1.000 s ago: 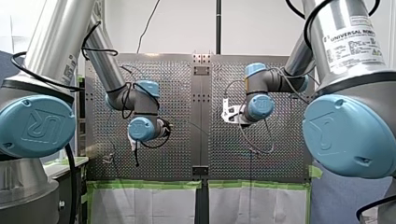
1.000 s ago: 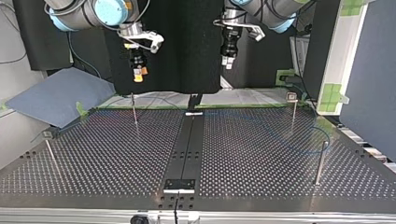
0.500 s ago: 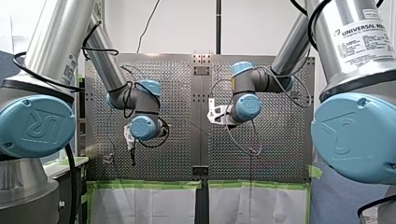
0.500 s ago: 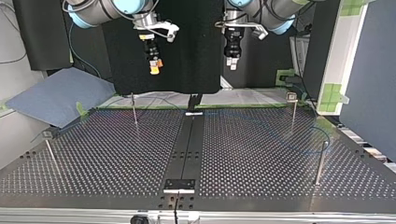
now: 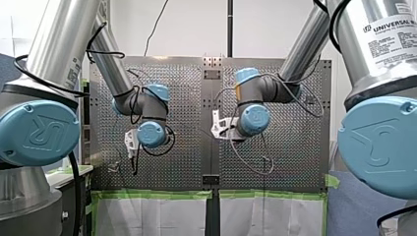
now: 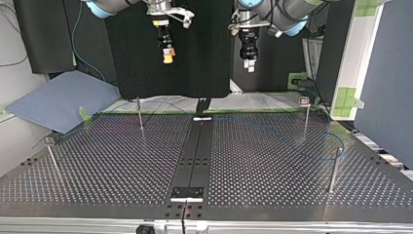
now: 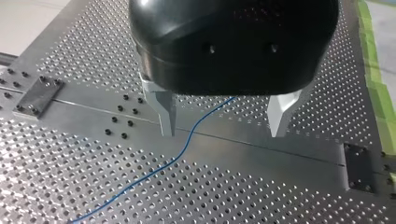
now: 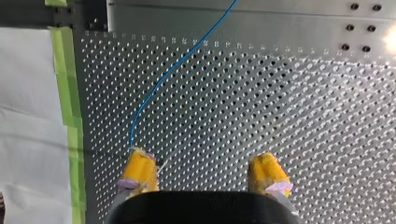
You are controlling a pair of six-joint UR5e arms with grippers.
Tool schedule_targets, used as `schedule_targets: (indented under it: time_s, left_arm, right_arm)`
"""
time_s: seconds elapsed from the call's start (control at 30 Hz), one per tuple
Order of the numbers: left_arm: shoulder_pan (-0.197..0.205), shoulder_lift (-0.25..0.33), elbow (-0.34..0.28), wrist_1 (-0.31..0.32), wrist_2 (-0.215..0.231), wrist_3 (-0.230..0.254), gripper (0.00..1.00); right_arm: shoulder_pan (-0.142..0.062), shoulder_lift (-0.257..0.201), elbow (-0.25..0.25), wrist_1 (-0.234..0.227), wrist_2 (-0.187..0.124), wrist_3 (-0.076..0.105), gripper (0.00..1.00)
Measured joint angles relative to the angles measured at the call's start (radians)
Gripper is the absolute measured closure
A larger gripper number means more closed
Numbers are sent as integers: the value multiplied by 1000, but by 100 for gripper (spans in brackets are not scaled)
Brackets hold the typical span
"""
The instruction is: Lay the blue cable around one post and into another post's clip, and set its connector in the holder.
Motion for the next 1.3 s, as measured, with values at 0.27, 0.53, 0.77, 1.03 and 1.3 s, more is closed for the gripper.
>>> schedule_targets:
  time_s: [0.27, 0.53, 0.77, 1.03, 1.3]
  left_arm:
    - [7, 0, 0, -71, -1, -11, 0]
    - [0, -1, 0, -103, 44, -13, 0]
    - [3, 8, 0, -99, 95, -12, 0]
    - [4, 27, 0, -92, 105, -13, 0]
    - [4, 28, 0, -92, 105, -14, 0]
  right_arm:
    - [-57, -1, 52, -58, -52, -16, 1]
    - [-128, -1, 58, -70, -123, -31, 1]
    - [-149, -17, 57, -54, -162, -43, 1]
    - [-150, -43, 57, -46, -172, -46, 1]
    - [-150, -45, 57, -46, -172, -46, 1]
